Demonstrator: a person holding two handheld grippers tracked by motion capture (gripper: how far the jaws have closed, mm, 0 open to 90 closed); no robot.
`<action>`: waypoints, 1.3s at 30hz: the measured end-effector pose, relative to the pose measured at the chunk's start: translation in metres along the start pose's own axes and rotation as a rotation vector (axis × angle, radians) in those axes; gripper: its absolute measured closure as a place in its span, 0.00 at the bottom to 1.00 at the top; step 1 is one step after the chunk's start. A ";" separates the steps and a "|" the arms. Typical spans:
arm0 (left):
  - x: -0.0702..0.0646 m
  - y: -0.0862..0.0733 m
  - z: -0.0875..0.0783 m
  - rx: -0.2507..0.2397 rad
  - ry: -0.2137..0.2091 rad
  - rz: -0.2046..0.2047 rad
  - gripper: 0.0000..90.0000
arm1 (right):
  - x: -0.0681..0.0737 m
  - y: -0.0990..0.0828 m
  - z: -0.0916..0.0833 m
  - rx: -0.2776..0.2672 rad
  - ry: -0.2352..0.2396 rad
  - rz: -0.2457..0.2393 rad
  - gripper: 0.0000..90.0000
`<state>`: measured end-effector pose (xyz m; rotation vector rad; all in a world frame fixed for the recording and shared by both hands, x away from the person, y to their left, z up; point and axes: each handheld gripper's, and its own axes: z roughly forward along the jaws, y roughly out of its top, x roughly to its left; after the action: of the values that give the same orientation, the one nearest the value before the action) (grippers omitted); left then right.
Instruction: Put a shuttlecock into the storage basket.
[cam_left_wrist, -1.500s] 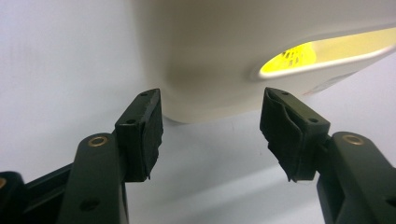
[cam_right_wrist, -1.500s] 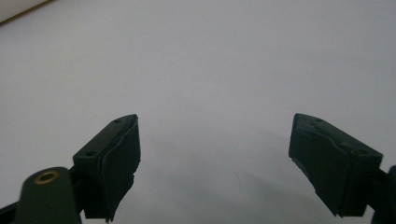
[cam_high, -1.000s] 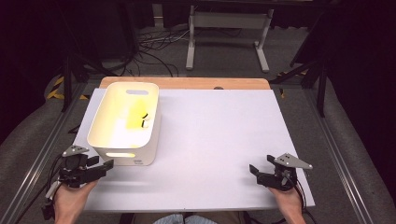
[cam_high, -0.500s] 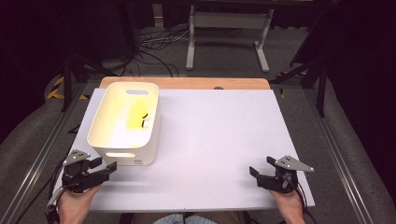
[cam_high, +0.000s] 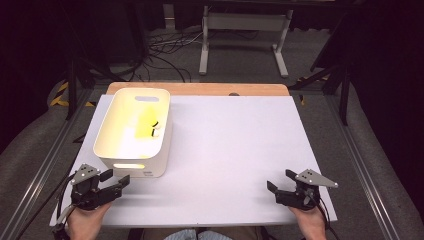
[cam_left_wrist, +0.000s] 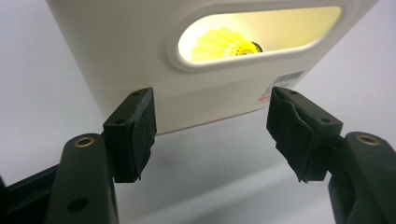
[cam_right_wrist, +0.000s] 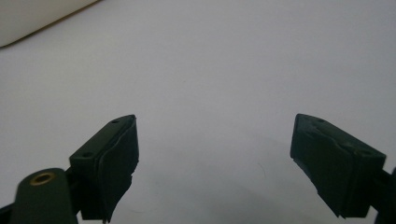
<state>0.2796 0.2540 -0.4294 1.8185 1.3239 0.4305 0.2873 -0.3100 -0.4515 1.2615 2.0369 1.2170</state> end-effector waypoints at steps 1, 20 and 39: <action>-0.001 -0.001 0.001 -0.007 -0.001 -0.001 0.37 | 0.000 0.000 0.000 0.000 0.001 -0.001 0.18; -0.006 -0.010 0.007 -0.058 -0.027 0.015 0.34 | 0.003 -0.003 -0.003 -0.004 0.046 0.014 0.15; -0.005 -0.014 0.013 -0.054 -0.069 0.016 0.31 | 0.009 -0.004 -0.004 -0.008 0.085 -0.009 0.14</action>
<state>0.2780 0.2453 -0.4476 1.7853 1.2404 0.4050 0.2778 -0.3048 -0.4524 1.2148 2.0933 1.2934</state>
